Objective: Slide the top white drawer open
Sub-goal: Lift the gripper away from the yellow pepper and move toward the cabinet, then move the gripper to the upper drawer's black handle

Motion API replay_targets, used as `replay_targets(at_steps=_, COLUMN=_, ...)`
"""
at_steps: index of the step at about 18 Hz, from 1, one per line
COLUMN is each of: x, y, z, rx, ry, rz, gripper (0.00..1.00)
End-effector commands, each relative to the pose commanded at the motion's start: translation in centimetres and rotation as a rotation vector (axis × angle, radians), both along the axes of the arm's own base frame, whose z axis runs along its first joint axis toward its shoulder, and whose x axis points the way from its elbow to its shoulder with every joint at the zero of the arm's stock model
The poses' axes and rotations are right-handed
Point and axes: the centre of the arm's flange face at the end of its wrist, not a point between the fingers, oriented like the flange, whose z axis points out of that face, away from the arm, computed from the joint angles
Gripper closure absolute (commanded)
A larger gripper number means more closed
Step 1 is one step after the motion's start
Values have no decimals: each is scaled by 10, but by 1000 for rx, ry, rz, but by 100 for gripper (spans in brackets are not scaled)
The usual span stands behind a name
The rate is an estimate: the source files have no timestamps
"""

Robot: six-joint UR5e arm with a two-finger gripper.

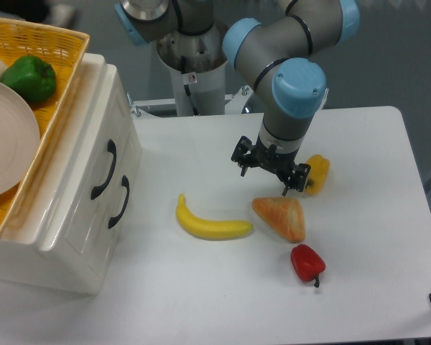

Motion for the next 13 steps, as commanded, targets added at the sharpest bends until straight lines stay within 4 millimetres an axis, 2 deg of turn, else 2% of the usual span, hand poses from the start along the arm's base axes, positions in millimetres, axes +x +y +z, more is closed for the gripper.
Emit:
replay_targets(at_steps=3, x=19, y=16, z=-1, rx=-16, ry=-17, rz=100, gripper=0)
replay_targets(at_steps=10, x=69, y=57, z=-3, rx=-34, ry=-33, rz=204, gripper=0)
replay_targets(at_steps=13, x=87, y=67, z=-3, rx=-39, ry=-38, rz=208, gripper=0)
